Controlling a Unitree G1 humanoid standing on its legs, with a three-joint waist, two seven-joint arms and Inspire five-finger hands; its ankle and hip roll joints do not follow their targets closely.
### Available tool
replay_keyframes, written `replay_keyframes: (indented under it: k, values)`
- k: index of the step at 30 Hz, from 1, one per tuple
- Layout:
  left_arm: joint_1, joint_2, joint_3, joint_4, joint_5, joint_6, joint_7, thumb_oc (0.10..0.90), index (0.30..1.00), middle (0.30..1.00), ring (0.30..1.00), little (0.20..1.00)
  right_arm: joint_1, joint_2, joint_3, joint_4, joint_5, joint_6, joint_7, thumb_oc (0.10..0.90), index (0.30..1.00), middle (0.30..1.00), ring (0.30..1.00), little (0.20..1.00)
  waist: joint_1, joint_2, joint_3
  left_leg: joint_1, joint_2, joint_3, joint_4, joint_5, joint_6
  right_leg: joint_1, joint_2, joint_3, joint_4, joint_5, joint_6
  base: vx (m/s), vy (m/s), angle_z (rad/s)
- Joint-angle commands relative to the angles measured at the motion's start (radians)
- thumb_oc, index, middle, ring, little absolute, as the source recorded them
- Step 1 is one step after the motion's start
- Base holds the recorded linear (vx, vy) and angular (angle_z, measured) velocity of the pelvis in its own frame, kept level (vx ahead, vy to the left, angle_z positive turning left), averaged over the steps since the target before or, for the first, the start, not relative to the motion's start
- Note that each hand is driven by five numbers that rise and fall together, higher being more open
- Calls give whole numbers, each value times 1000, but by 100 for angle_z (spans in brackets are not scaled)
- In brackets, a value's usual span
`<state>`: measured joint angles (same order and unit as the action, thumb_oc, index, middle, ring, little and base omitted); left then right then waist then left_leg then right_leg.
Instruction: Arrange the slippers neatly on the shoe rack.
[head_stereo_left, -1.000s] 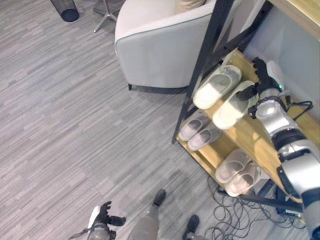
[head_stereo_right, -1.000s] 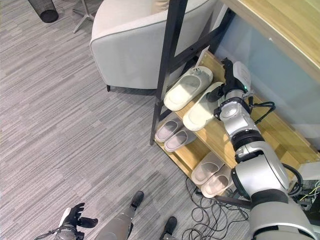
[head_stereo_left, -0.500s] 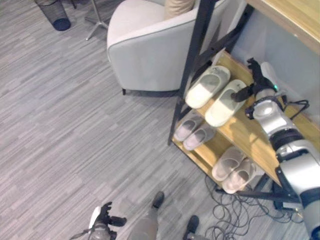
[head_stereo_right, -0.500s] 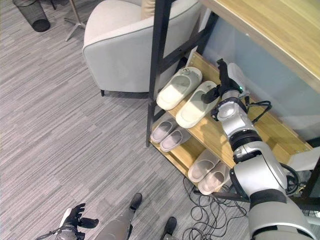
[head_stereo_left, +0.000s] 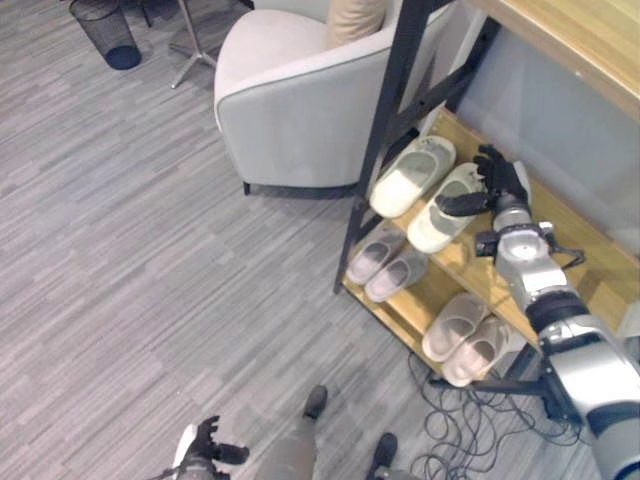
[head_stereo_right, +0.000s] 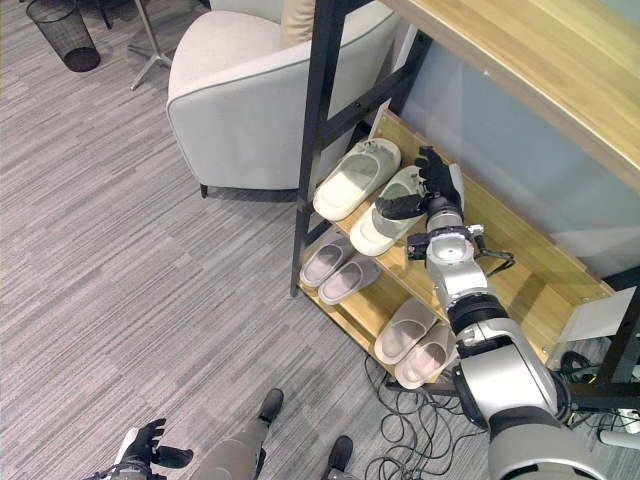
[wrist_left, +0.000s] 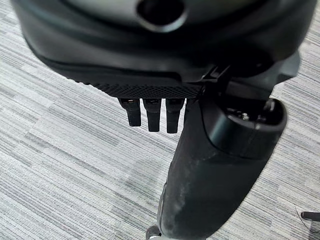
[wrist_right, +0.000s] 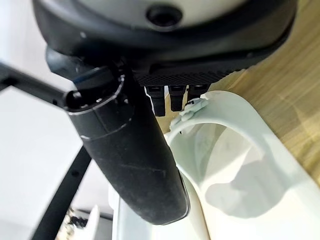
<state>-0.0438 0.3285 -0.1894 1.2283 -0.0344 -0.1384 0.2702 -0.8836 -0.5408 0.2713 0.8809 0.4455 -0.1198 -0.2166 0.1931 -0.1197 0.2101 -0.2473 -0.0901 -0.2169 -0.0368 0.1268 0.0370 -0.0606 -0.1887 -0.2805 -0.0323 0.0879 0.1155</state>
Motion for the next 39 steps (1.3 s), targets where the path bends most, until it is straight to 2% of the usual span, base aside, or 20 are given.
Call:
replay_keyframes:
  k: [1,7,10,15,18,26,39]
  values:
    - [25,5,4,49,4,-17,11,800,900,900,900,900,10,-34,-113,-107,89,-187,-61,800,900,900,900,900,8,13,-65,91,-17,11,25,-171,15,21,-39,39,104,56,83,35,13,11]
    - [25,4,13,54,29,-18,16,800,900,900,900,900,98,-36,-194,-181,72,-224,-96,800,900,900,900,900,8,19,-76,103,-18,9,22,-176,17,29,-41,33,103,50,85,9,2,3]
    - [32,1,22,57,38,-16,20,800,900,900,900,900,170,-6,-248,-268,85,-257,-112,800,900,900,900,900,5,25,-83,111,-18,10,15,-177,19,35,-42,31,103,49,85,0,0,0]
    - [27,-8,46,56,43,-13,18,800,900,900,900,900,326,41,-276,-379,-19,-246,-116,800,900,900,900,900,-15,32,-94,130,-17,13,12,-180,24,42,-47,38,109,61,88,0,0,0]
    - [29,-17,49,64,39,-12,8,800,900,900,900,900,378,68,-293,-396,14,-252,-92,800,900,900,900,900,-23,36,-100,139,-16,13,2,-178,24,46,-46,40,108,56,87,0,15,-2]
    - [34,-28,71,70,32,-8,-6,800,900,900,900,900,493,131,-284,-483,-18,-240,-56,800,900,900,900,900,-43,43,-113,158,-15,19,-9,-175,25,54,-52,47,106,68,88,-4,10,-4]
    - [38,-40,85,84,18,-9,-20,800,900,900,900,900,546,209,-142,-478,-26,-194,69,800,900,900,900,900,-52,37,-116,178,-15,33,-15,-175,27,53,-53,66,120,76,84,-2,7,-5]
